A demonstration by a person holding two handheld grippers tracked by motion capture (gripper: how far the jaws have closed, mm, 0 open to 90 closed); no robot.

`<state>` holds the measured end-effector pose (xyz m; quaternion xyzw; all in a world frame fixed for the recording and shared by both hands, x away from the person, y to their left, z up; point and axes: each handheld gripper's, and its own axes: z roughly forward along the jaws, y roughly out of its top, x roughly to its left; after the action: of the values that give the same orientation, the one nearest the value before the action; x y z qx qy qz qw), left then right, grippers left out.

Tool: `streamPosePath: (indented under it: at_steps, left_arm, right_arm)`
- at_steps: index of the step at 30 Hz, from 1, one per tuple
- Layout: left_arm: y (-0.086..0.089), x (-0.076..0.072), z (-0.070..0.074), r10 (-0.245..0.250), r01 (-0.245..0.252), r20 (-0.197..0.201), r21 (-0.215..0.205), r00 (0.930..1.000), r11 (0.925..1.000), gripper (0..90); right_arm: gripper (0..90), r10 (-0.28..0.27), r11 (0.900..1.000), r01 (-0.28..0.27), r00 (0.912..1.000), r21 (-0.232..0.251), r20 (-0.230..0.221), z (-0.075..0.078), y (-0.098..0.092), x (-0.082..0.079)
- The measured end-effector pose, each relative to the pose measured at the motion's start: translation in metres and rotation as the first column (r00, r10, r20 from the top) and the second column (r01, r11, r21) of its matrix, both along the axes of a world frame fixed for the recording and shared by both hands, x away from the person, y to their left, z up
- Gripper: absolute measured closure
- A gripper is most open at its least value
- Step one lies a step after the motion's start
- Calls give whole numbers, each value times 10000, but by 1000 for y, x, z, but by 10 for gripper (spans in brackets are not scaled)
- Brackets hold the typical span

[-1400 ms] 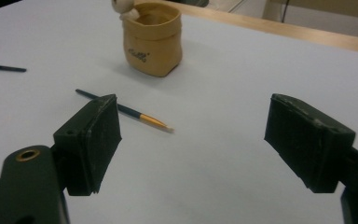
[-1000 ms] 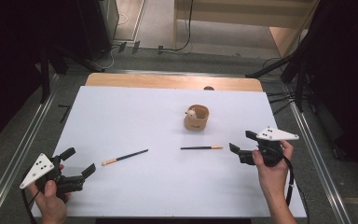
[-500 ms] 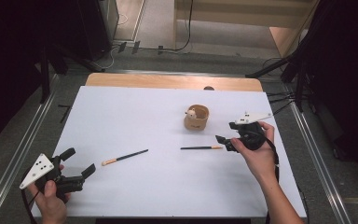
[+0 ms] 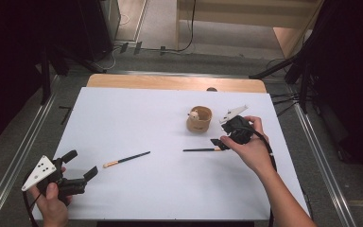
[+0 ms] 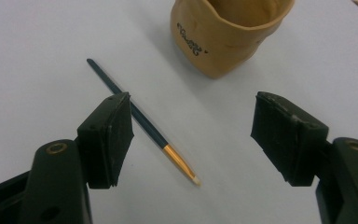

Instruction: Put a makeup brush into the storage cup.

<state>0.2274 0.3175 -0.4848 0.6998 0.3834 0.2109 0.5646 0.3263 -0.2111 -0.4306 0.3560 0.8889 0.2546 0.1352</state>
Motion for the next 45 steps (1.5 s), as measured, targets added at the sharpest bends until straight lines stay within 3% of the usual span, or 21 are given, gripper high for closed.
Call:
streamPosePath:
  at_steps: [8, 10, 15, 18, 25, 34, 36, 37, 38, 39, 42, 45]
  left_arm:
    - [0, 0, 0, -5, 5, 2, 9, 10000, 10000, 0]
    - [0, 0, 0, 9, -9, 6, 3, 10000, 10000, 0]
    - [1, 0, 0, -5, 5, 6, 5, 10000, 10000, 0]
    - [1, 0, 0, -16, 16, 4, 19, 10000, 10000, 0]
    - [1, 0, 0, 27, -27, 46, -31, 10000, 10000, 0]
    - [1, 0, 0, -23, 23, 3, -24, 10000, 10000, 0]
    - [1, 0, 0, -14, 14, 11, -22, 10000, 10000, 0]
    - [1, 0, 0, -12, 12, 17, -35, 10000, 10000, 0]
    - [1, 0, 0, -1, 1, 28, -47, 10000, 10000, 0]
    - [1, 0, 0, 4, -4, 27, -55, 10000, 10000, 0]
    - [1, 0, 0, 3, -3, 9, -63, 10000, 10000, 0]
    - [1, 0, 0, -8, 8, 7, -43, 10000, 10000, 0]
  right_arm:
    - [326, 404, 9966, -456, 9964, -686, -749, -6, 10, 13]
    - [329, 650, 9902, -753, 9939, -1175, -894, -9, 15, 17]
    - [346, 910, 9786, -1067, 9913, -1760, -951, -15, 23, 22]
    - [360, 980, 9748, -1167, 9896, -1899, -1049, -18, 25, 24]
    - [432, 1023, 9646, -1433, 9771, -2212, -1865, -27, 28, 30]
    - [442, 1251, 9508, -1775, 9698, -2538, -2094, -39, 33, 35]
    - [511, 1313, 9509, -1885, 9639, -2455, -2316, -43, 32, 38]
    - [547, 1340, 9397, -1982, 9632, -2787, -2331, -46, 33, 39]
    - [547, 1340, 9397, -1982, 9632, -2787, -2331, -46, 33, 39]
    - [558, 1403, 9310, -2075, 9629, -3003, -2304, -48, 34, 40]
    - [613, 1377, 9428, -2094, 9533, -2594, -2690, -50, 31, 42]
    - [659, 1474, 9486, -2172, 9469, -2303, -2858, -50, 28, 44]
